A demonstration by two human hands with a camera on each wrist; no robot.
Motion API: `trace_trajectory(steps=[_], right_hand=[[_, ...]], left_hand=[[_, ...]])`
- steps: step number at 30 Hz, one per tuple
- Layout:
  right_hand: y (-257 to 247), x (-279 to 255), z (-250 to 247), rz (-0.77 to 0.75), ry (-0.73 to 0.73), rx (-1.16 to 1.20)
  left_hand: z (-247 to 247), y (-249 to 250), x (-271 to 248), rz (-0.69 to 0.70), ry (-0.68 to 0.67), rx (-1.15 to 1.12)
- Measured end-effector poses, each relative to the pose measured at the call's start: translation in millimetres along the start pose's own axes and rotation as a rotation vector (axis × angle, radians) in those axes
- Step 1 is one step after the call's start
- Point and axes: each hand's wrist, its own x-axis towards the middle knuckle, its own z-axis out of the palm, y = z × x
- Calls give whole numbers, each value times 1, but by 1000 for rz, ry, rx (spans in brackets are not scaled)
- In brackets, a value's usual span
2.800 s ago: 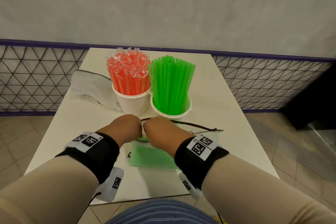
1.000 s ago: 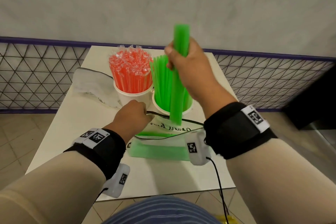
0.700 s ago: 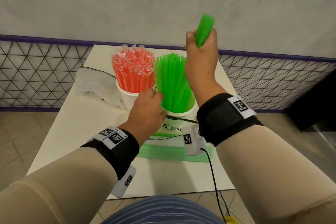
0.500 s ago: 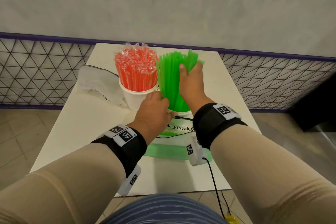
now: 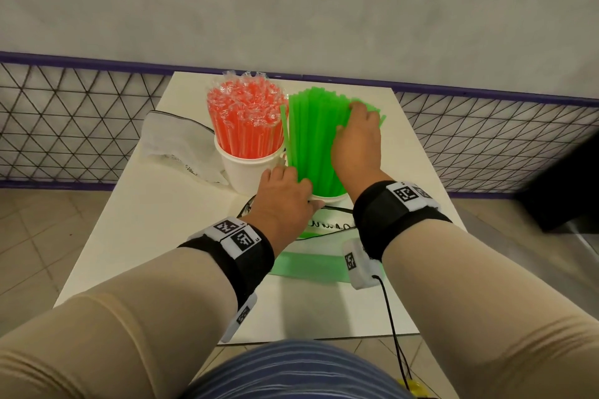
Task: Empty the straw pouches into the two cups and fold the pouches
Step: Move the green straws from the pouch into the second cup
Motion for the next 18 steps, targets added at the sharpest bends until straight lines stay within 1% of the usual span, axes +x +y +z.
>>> trace_trajectory(steps=[1,3,5,6,8,9,10,11,12,13,14,16,18], right_hand=[[6,0,-1,34,-28,2],[10,-1,-4,78,-39,61],[6,-6,-8,62,-8,119],[2,-9,-11,35,21,142],[-9,-17,-19,-18,51,216],[-16,-22,-24,-48,16,268],[-21,-30,-27,-80,-63,314],[-26,-39,-30,-115,-177,339],[-30,-48,-32,-155,-308,334],[-32,-57,-31,-204,-437,288],[-34,-65,-28,-266,-556,202],[-32,-76,-13,-398,-752,-96],[-26,-88,9,-490,-872,-355]], left_hand=[[0,1,0,-5,-1,-9],[0,1,1,-11,1,-22],[0,0,0,-12,24,-64],[-1,0,0,-9,72,-111],[-3,-4,-4,-16,223,-278],[-6,-8,-7,-50,277,-378],[-9,-13,-9,-100,296,-467],[-11,-20,-11,-159,279,-532],[-12,-28,-12,-219,220,-557],[-9,-36,-11,-267,130,-550],[-6,-43,-11,-298,37,-539],[0,-50,-12,-339,-114,-554],[4,-50,-16,-336,-293,-512]])
